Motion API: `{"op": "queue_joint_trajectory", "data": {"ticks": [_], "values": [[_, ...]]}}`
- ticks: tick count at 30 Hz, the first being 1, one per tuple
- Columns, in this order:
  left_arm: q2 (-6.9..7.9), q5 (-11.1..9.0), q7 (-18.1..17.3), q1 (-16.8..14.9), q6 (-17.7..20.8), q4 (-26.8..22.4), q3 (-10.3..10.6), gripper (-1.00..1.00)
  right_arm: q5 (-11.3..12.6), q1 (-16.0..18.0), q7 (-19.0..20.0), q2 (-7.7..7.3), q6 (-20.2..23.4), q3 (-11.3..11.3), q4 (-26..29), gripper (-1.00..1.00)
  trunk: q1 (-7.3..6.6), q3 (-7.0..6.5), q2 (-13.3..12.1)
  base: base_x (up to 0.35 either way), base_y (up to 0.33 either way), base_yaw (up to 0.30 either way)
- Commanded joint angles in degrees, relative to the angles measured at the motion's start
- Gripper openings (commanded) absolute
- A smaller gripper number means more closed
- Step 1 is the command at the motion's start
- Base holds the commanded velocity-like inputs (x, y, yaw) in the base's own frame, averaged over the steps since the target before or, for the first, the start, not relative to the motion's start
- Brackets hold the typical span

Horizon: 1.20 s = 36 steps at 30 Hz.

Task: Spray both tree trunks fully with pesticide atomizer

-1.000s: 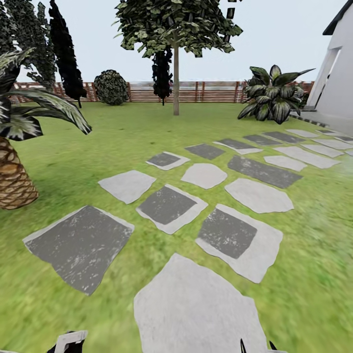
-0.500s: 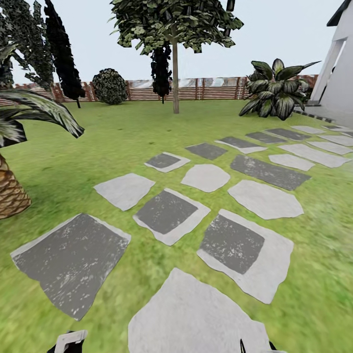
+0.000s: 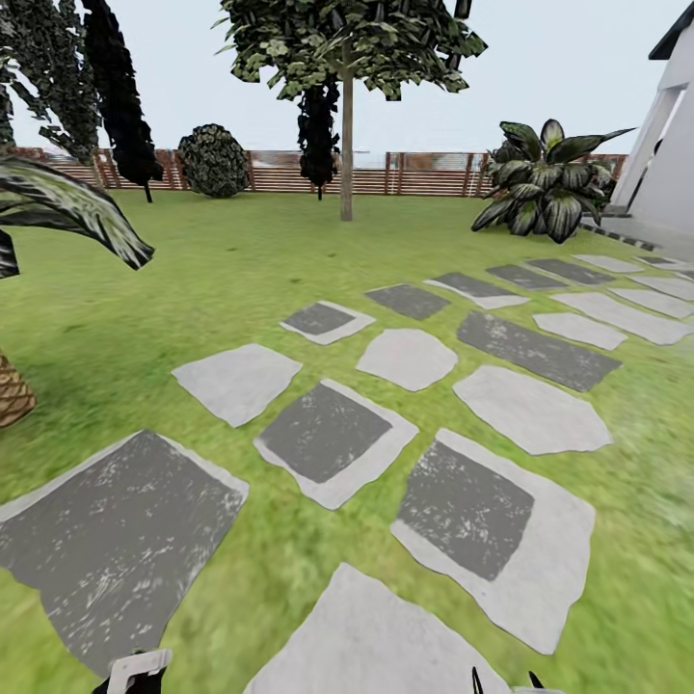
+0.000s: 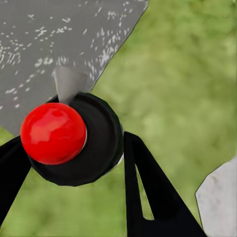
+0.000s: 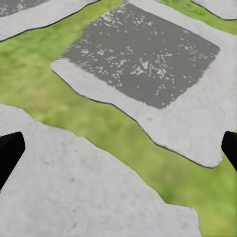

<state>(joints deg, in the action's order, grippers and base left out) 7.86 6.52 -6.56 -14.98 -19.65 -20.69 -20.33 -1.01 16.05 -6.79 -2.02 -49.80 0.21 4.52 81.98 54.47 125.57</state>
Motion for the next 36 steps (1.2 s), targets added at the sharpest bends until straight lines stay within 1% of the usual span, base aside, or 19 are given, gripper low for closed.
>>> {"op": "queue_joint_trajectory", "data": {"ticks": [1,36], "values": [[-0.03,0.59,-0.3,-0.05,-0.22,0.04,-0.5,-1.0,-0.13,0.03,-0.24,0.0,-0.13,0.05,-0.03,1.0,0.03,0.05,0.02,0.34,0.0,0.0],[-0.03,0.59,-0.3,-0.05,-0.22,0.04,-0.5,-1.0,-0.11,0.02,-0.24,0.0,-0.13,0.05,-0.02,1.0,0.03,0.05,0.02,0.34,0.0,0.0]]}}
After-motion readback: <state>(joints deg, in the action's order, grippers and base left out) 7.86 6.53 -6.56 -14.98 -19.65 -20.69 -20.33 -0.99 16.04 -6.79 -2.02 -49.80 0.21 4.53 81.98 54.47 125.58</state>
